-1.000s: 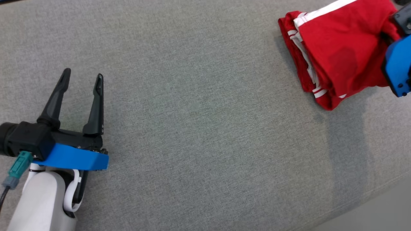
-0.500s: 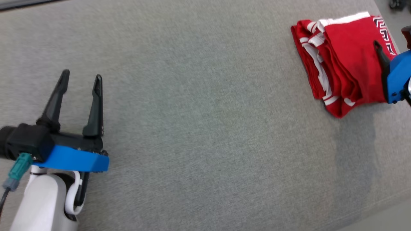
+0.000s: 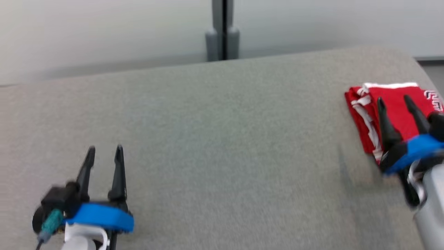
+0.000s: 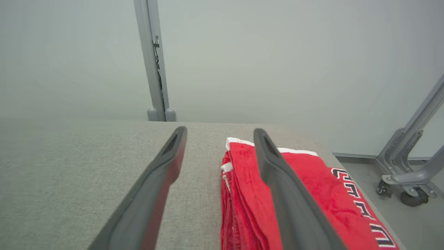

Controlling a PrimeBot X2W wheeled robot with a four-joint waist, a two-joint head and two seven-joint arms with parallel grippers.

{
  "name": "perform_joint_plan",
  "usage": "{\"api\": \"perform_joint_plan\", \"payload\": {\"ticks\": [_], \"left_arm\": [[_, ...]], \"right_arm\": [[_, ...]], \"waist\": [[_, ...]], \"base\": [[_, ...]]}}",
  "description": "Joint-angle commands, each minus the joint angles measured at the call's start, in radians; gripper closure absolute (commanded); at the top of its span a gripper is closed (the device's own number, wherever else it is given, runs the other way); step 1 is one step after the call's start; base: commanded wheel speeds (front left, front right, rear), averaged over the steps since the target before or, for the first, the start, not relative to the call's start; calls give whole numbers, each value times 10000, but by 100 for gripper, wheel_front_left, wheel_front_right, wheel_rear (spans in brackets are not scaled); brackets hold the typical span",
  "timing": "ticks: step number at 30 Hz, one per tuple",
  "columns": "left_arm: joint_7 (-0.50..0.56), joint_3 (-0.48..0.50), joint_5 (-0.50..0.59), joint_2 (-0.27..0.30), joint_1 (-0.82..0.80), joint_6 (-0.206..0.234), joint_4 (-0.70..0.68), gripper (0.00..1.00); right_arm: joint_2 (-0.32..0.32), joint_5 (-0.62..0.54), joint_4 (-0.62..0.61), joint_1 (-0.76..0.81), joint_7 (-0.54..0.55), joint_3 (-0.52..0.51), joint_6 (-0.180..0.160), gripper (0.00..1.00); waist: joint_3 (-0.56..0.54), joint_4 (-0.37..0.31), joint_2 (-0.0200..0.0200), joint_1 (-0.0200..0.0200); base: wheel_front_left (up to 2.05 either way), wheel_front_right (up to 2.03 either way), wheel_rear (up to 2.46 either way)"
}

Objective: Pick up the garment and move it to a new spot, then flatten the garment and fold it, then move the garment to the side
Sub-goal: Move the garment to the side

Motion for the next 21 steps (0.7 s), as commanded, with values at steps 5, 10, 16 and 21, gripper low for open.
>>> {"api": "perform_joint_plan", "payload": {"ticks": [5,10,16,21], "left_arm": [[-104,130,-118,-258,332,-20,525,0],[-117,43,-29,-352,390,-78,853,0],[-128,197,25,-547,597,-187,1173,0],[-131,348,109,-652,759,-238,1216,0]], "right_arm": [[1023,-497,-1995,2286,201,-907,1,0],[1597,-860,-3301,3419,569,-1316,1,0],[2472,-1164,-4381,4667,1056,-1586,1,0],[2713,-1198,-4630,5029,1212,-1576,1,0]], "waist": [[-609,625,-1,3],[-880,971,-1,3],[-1384,1291,-1,3],[-1543,1307,-1,3]], "base": [[0,0,0],[0,0,0],[0,0,0],[0,0,0]]}}
